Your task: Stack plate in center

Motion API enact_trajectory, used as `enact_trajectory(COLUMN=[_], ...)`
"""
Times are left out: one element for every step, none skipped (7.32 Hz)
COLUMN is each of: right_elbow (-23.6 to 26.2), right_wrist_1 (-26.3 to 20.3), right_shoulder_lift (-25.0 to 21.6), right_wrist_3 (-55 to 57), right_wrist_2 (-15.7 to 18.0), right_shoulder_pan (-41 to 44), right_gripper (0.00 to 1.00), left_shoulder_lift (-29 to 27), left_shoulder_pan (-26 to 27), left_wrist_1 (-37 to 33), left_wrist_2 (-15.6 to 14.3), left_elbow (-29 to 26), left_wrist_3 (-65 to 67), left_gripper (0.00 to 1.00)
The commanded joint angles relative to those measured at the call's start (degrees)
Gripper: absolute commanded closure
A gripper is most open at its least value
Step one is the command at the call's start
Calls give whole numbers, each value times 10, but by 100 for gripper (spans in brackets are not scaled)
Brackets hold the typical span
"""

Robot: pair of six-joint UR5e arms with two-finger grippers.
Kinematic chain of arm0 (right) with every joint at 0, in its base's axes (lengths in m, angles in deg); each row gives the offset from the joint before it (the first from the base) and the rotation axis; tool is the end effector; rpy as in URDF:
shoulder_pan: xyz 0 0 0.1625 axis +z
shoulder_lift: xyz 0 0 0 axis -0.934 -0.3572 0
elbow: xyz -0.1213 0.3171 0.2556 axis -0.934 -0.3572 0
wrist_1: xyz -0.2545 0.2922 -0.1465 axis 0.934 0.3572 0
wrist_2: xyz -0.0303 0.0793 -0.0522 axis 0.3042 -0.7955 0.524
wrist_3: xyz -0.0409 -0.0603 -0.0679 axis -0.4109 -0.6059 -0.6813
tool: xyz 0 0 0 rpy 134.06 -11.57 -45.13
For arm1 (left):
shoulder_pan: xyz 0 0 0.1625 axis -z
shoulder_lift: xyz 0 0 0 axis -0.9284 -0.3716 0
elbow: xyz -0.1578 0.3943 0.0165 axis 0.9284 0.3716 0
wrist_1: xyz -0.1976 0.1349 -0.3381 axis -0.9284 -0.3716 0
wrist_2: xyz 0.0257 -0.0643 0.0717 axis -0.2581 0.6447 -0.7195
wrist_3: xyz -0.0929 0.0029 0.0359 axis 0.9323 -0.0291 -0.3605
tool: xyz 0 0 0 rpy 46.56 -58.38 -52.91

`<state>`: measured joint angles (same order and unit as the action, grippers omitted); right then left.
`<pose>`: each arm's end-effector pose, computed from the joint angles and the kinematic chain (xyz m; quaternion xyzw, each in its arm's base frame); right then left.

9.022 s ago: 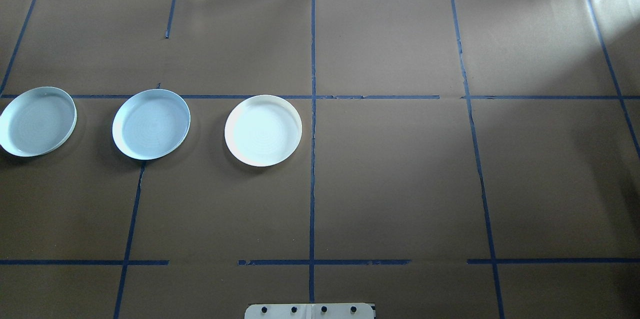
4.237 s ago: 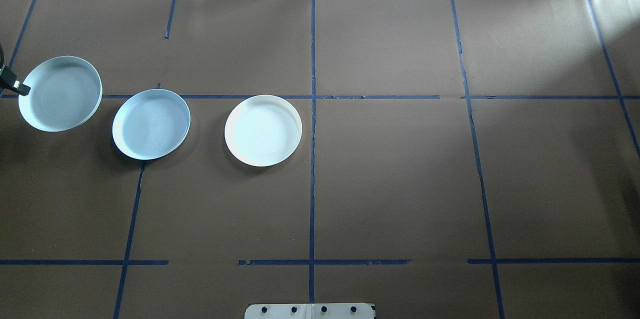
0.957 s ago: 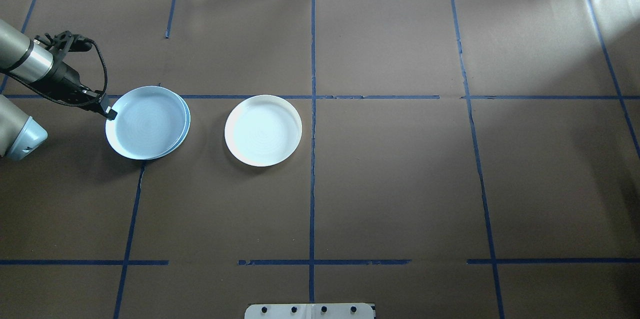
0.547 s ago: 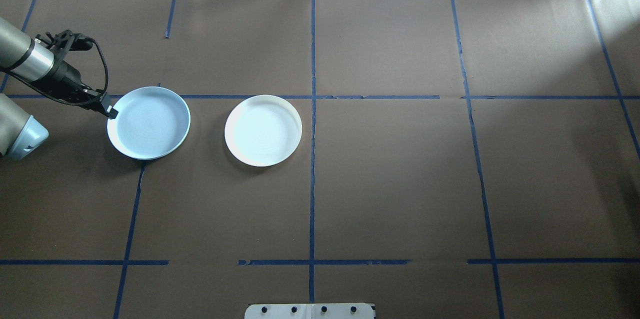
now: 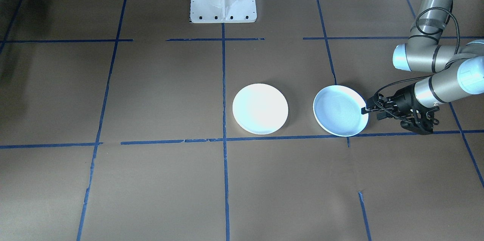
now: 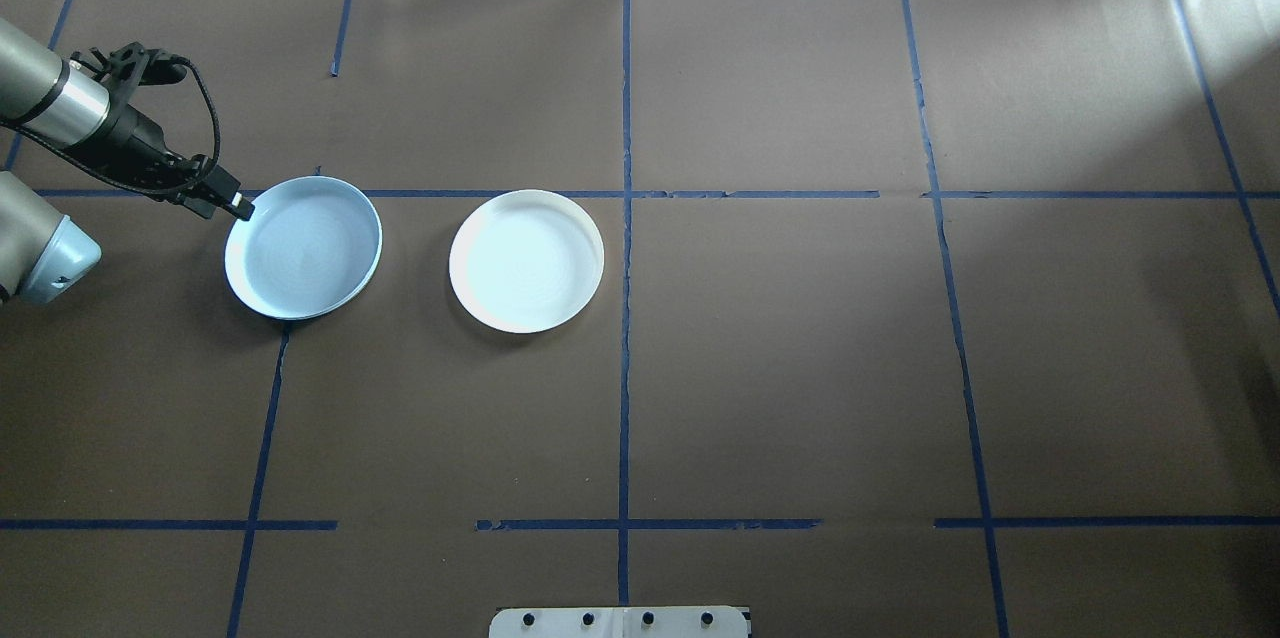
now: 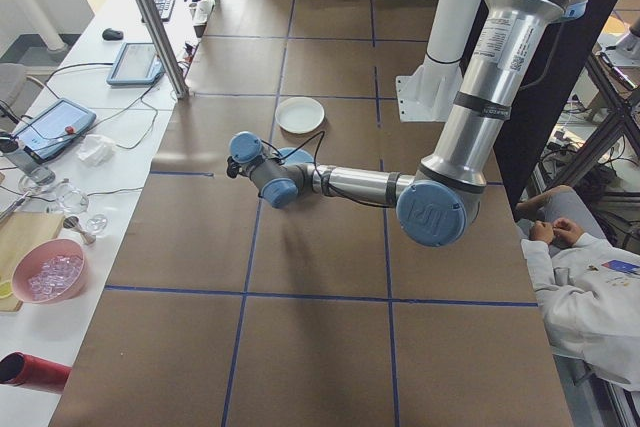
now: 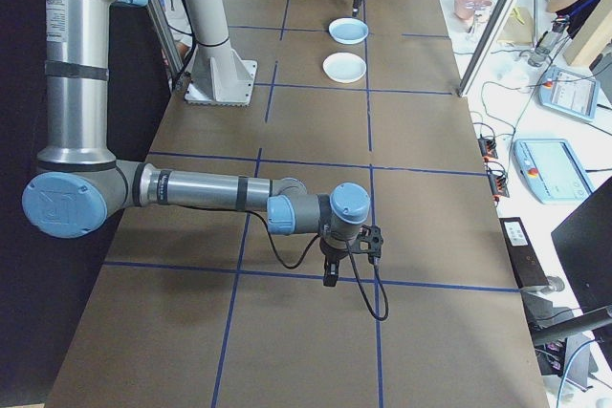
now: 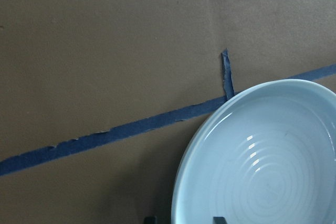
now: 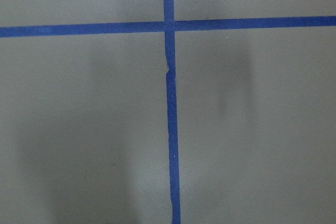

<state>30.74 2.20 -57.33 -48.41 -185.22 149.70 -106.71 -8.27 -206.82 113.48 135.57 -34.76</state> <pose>-0.0096 -0.4669 0.6871 -0.0434 -0.3572 0.0108 0.9329 0.2767 -0.5813 0.5198 0.0223 0.5373 0.0983 0.8373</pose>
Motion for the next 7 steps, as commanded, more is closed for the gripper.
enact_trajectory(right_elbow=[0,0,0,0,0,0,0], right_wrist_1=[0,0,0,0,0,0,0], right_shoulder_lift=[0,0,0,0,0,0,0], right_wrist_3=[0,0,0,0,0,0,0], right_wrist_2=[0,0,0,0,0,0,0], right_shoulder_pan=[0,0,1,1,0,1,0], right_gripper=[0,0,0,0,0,0,0], left_shoulder_lift=[-35,-49,-69,-79,-91,-94,-94], left_shoulder_pan=[-3,-35,-78,-109,-136,-154,-163], left_wrist_1=[0,1,0,0,0,5,48], left_wrist_2=[-23,-45,-73,-102,-117,-134,-153], left_elbow=[21,49,67,82,89,92,94], left_wrist_3=[73,130,196,240,277,293,289], left_gripper=[23,23,23,23,23,23,24])
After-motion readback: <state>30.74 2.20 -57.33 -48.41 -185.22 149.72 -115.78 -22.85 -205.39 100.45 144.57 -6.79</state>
